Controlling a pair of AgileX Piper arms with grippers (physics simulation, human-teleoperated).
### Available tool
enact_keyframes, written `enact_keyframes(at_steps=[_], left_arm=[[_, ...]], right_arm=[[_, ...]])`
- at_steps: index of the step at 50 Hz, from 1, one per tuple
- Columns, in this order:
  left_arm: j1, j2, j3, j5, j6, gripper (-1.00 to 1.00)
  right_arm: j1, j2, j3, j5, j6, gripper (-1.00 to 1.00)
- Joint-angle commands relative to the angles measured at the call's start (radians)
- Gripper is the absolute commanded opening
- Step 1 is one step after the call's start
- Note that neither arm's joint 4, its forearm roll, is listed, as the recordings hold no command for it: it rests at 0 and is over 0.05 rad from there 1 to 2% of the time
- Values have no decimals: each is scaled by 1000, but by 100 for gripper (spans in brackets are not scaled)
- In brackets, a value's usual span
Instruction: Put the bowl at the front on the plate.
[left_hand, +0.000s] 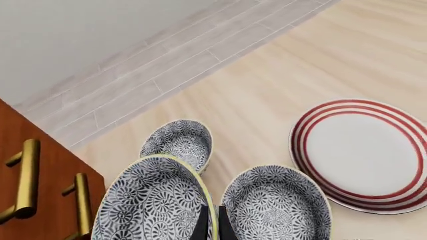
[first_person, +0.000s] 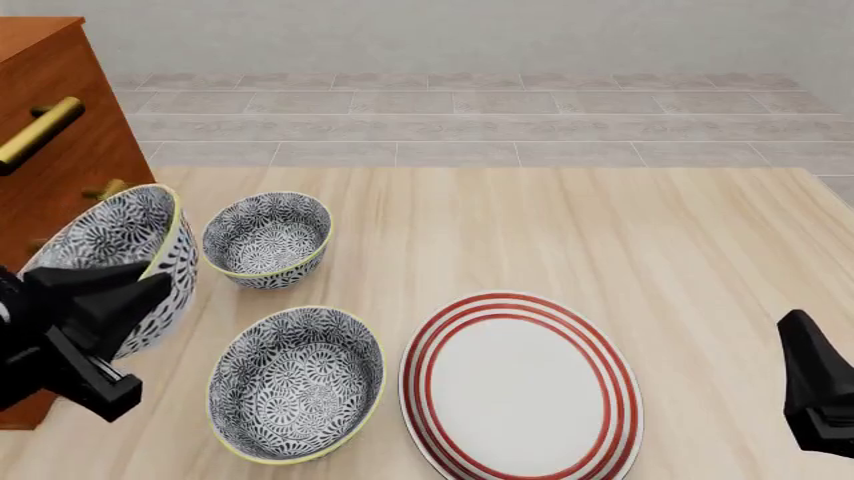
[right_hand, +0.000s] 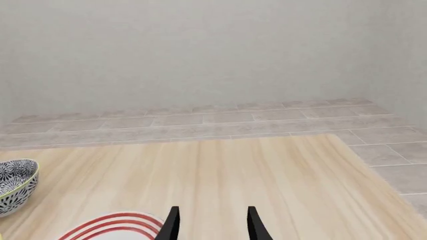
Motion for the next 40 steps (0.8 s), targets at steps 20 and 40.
enact_keyframes(at_steps=[20, 40], left_arm=[[-168, 178, -6, -182, 72, -100], [-310, 346, -61, -321, 156, -100]], right_arm=[[2, -1, -1, 3, -7, 100], [2, -1, -2, 4, -13, 100]])
